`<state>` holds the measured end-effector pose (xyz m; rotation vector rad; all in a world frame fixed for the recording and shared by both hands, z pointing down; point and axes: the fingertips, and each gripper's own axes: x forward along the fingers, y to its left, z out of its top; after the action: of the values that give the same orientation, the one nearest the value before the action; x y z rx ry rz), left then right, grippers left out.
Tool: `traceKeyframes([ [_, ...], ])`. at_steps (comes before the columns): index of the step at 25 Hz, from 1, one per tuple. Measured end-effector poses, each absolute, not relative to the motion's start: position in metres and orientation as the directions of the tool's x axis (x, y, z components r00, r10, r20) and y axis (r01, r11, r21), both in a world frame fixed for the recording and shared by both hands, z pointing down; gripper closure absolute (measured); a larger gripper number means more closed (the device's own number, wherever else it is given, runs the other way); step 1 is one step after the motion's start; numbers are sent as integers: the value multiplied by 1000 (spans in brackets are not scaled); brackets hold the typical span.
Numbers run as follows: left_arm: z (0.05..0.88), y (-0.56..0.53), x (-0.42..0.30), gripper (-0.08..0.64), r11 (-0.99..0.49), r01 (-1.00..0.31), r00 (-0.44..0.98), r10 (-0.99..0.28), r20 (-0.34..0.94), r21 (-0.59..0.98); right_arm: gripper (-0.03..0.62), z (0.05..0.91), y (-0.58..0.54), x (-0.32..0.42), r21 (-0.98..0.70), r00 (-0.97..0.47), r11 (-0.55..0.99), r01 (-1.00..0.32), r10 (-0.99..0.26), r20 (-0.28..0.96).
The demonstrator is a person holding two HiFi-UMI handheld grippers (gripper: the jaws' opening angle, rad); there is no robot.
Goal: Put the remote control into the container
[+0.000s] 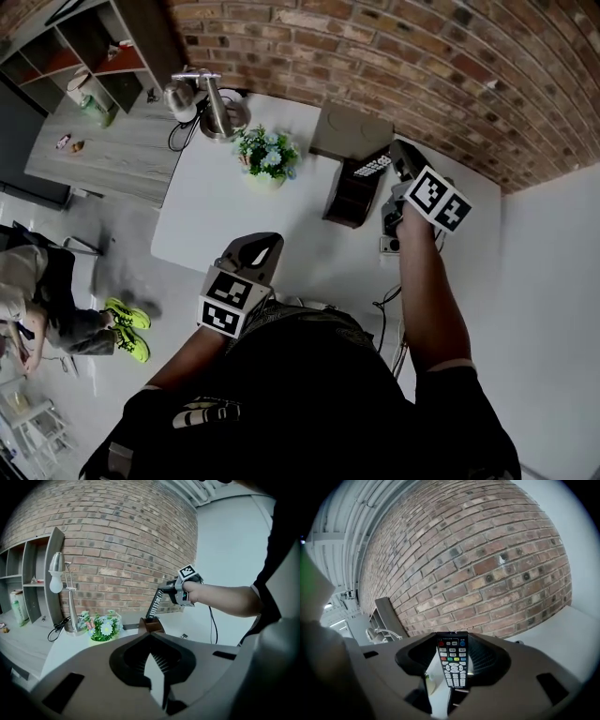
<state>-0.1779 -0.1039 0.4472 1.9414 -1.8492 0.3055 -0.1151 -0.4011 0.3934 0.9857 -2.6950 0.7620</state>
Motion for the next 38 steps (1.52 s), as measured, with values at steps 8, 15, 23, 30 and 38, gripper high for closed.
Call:
traceKeyframes([
  [8,449,-81,-199,555,96,-981,-9,-891,454,171,374,428,-422,-111,-441,-732,589,-677,-599,324],
  [15,450,-81,-197,555,112,-977,-18,-891,454,182,374,471,-420,-103,-509,-717,510,-693,-558,417],
  [23,449,-87,-190,555,93,-977,5,-892,452,194,371,508,-399,-115,-518,-770,576,-632,-395,501],
  [30,448,-95,-181,555,45,-980,48,-895,444,195,371,473,-389,-98,-343,-769,712,-613,-439,464],
  [38,432,-111,-174,554,-31,-982,105,-907,407,185,373,432,-304,-58,-263,-853,834,-485,-383,355],
])
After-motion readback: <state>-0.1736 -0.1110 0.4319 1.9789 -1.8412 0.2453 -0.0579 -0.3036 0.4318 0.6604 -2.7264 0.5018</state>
